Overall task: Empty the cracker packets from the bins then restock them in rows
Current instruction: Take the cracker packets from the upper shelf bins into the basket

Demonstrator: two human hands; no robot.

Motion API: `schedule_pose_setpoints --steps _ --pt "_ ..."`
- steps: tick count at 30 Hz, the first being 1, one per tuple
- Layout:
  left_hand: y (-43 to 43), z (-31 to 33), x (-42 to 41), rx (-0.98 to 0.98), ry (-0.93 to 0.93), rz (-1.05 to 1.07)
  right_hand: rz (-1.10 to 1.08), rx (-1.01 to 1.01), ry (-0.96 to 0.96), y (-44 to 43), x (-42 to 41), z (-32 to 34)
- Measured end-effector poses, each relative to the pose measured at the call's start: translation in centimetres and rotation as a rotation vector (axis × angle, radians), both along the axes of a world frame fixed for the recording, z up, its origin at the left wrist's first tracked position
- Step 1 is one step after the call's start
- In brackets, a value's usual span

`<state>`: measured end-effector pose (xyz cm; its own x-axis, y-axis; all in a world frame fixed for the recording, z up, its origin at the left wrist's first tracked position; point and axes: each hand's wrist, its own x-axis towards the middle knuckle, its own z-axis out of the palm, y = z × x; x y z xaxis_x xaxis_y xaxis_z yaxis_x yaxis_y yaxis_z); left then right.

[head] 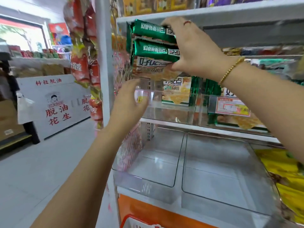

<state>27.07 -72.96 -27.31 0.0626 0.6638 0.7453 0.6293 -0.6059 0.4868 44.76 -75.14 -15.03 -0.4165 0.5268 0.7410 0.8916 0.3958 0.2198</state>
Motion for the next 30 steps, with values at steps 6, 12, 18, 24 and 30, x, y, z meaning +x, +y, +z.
schedule_pose_setpoints --steps 6,12,18,24,30 --pt "2.0 -0.8 0.6 -0.041 0.331 -0.001 -0.075 -0.211 0.054 3.8 0.6 1.1" --pt "2.3 -1.0 0.3 -0.038 0.348 -0.005 -0.145 -0.553 0.119 6.0 0.6 2.5" --pt "2.4 -1.3 0.2 -0.019 0.325 -0.019 -0.383 -0.734 0.033 10.1 2.3 1.0" --pt "3.0 -1.7 -0.1 -0.021 0.297 -0.053 -0.493 -0.79 -0.029 12.6 3.6 0.1" --pt "2.5 -1.4 -0.1 -0.083 0.342 -0.044 -0.562 -0.704 -0.136 12.1 2.1 -1.0"
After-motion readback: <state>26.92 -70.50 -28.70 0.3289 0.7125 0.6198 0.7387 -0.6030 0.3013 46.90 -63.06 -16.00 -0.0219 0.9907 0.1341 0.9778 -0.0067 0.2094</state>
